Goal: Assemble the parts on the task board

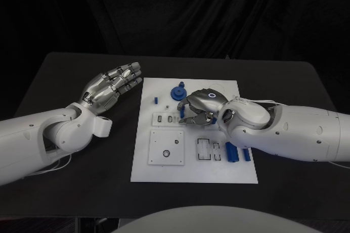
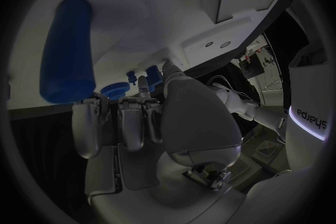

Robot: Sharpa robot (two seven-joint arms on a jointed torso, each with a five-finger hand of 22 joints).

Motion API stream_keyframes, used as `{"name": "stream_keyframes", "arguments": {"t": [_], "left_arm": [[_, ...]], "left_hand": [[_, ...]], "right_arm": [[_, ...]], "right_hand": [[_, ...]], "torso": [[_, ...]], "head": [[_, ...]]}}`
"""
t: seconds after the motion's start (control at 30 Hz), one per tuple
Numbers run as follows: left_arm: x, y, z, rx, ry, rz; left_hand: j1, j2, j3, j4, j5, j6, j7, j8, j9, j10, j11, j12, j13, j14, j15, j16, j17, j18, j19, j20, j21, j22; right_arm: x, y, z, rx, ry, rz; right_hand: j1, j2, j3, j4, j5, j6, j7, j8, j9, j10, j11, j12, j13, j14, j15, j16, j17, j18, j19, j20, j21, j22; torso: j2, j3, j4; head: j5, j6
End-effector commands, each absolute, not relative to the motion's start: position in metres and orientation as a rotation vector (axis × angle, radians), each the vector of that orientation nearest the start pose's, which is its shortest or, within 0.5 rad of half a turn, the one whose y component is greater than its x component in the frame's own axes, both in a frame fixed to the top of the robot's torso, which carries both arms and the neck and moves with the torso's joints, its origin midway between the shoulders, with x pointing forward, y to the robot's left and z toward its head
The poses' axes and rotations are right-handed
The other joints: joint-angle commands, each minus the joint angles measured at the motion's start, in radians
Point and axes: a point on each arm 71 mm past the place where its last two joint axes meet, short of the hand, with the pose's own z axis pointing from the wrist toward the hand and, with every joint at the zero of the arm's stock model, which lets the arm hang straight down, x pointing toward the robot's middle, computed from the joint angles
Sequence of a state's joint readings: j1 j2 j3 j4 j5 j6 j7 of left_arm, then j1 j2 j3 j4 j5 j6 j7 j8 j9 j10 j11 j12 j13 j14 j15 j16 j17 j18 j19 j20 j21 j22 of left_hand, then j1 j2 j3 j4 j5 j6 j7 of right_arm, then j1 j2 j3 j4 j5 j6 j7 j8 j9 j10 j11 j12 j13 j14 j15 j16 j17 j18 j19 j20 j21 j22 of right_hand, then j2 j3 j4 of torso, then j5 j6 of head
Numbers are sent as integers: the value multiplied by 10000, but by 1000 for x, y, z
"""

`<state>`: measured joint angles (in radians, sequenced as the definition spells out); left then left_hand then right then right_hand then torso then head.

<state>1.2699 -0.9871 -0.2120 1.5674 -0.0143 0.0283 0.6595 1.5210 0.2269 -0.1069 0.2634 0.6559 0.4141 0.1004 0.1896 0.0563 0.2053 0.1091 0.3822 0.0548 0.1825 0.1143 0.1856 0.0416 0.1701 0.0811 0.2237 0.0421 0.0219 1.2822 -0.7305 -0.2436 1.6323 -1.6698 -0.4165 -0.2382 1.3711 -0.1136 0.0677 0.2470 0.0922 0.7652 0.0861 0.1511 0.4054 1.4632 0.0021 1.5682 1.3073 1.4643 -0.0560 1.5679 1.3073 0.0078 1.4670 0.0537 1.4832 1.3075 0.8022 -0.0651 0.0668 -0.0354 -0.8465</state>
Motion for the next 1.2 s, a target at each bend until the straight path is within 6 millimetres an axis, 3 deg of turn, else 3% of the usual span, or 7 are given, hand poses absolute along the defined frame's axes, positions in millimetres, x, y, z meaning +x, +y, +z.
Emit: {"name": "stream_keyframes", "arguments": {"t": [0.03, 0.33, 0.73, 1.03, 1.07, 1.1, 1.2], "left_arm": [[458, 254, -183, -9269, 13850, -18710], [458, 254, -183, -9269, 13809, -18656], [458, 253, -183, -9296, 13706, -18358], [456, 247, -182, -9353, 13827, -18173], [457, 246, -182, -9355, 13852, -18156], [457, 245, -182, -9356, 13878, -18146], [459, 243, -182, -9358, 13973, -18106]], "left_hand": [[15, -79, 65, 8, -2, -69, 25, -18, -14, -42, 18, -34, -12, -35, 38, 14, 5, 94, 2, 42, 0, 4], [10, -93, 73, 3, -12, -71, 32, -17, -14, -52, 22, -36, -12, -42, 38, 10, 4, 94, -1, 43, -2, 3], [8, -66, 122, 6, 41, -13, 42, 19, -2, -34, 34, 6, -4, -14, 40, 42, 12, 98, 41, 49, 18, 15], [-20, -64, 295, 66, 70, 65, 108, 83, 12, 47, 140, 150, 13, 178, 130, 248, 48, 110, 272, 147, 137, 71], [-26, -71, 313, 79, 68, 67, 112, 87, 12, 73, 154, 191, 18, 206, 139, 279, 52, 110, 307, 155, 155, 79], [-52, -100, 368, 130, 42, 85, 121, 104, 13, 207, 210, 401, 46, 360, 167, 443, 79, 109, 421, 179, 214, 103], [-86, -166, 482, 199, 16, 161, 133, 150, 21, 503, 335, 849, 102, 795, 230, 894, 154, 98, 876, 218, 450, 205]], "right_arm": [[441, -120, -204, -4447, 15821, 6430], [439, -123, -195, -4132, 14855, 6983], [446, -147, -140, -3951, 12918, 7125], [457, -174, -113, -2979, 12074, 7532], [459, -179, -113, -2803, 12033, 7561], [460, -182, -112, -2663, 12012, 7575], [466, -193, -112, -2254, 11976, 7569]], "right_hand": [[-12, -152, 10, 124, -93, -209, 10, -124, -106, 1076, -7, 26, 2635, 1065, 6, 29, 2635, 150, 521, 42, 30, 2334], [-36, -491, 34, 442, -336, -648, -43, -486, -480, 1076, -47, 26, 2635, 1065, -26, 29, 2635, 167, 481, 11, -40, 2311], [-502, -549, -14, 477, -425, -428, -50, -471, -593, 1076, -58, 26, 2635, 1065, -36, 29, 2635, 175, 453, -3, -78, 2300], [-701, 134, 263, 433, -359, 255, 18, -262, -656, 1076, -1, 26, 2635, 1065, 13, 29, 2635, 176, 439, 35, -90, 2299], [-684, 297, 328, 414, -138, 540, 51, -138, -622, 1076, 19, 26, 2635, 1065, 26, 29, 2635, 165, 463, 46, -52, 2313], [-588, 584, 449, 397, 460, 863, 66, -39, -615, 1076, 32, 26, 2635, 1065, 41, 29, 2635, 145, 516, 58, 32, 2341], [-531, 840, 543, 385, 1069, 1244, 93, 51, -612, 1076, 51, 26, 2635, 1065, 55, 29, 2635, 117, 585, 76, 144, 2378]], "torso": [[0, 0, 0], [9, 0, 3], [-40, 10, 3], [-216, 44, 6], [-274, 54, 9], [-312, 63, 8], [-458, 94, -11]], "head": [[-2, -13], [23, 6], [68, 463], [24, 845], [20, 875], [28, 917], [102, 1007]]}}
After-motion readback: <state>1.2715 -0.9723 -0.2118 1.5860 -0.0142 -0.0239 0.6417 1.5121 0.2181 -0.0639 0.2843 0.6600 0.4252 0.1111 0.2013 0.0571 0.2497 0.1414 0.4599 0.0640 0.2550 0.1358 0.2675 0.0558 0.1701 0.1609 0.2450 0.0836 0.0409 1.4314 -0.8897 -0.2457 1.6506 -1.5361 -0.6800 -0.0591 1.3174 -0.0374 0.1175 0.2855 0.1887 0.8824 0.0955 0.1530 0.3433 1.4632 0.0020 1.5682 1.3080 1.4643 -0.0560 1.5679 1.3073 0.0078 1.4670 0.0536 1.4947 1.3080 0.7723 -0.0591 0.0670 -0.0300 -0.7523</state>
